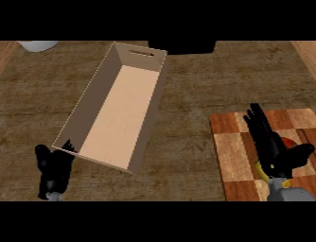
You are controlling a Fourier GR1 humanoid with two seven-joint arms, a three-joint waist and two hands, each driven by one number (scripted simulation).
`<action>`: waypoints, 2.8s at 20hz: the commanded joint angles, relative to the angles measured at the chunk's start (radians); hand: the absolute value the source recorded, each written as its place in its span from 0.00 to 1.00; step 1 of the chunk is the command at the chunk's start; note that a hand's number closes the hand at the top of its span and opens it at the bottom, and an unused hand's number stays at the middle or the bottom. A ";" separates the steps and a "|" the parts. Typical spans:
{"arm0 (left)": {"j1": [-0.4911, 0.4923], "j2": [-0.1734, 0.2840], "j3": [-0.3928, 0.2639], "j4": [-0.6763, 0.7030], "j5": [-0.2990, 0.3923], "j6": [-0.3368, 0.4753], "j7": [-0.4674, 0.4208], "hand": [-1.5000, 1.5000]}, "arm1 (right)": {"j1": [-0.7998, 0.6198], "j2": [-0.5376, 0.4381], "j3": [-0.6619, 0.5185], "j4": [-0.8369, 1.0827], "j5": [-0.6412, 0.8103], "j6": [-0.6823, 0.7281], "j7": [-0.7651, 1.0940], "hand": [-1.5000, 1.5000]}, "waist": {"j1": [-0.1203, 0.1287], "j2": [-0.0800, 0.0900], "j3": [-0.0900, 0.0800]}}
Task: Pick the tomato from the cutting board and place it in the cardboard box
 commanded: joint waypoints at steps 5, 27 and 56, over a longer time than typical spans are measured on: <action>-0.073 0.237 0.065 -0.010 -0.164 0.042 -0.040 0.50 | -0.079 -0.242 0.018 -0.088 -0.113 0.519 -0.151 0.00 | 0.046 0.016 -0.019; -0.146 0.333 0.087 0.007 -0.203 -0.007 -0.010 0.50 | -0.120 -0.765 0.087 0.123 0.540 0.401 -1.128 0.00 | 0.088 0.045 -0.020; -0.152 0.294 0.139 -0.027 -0.289 -0.029 0.059 0.50 | -0.385 -0.603 0.319 0.585 1.029 0.018 -1.184 0.00 | 0.052 0.032 -0.027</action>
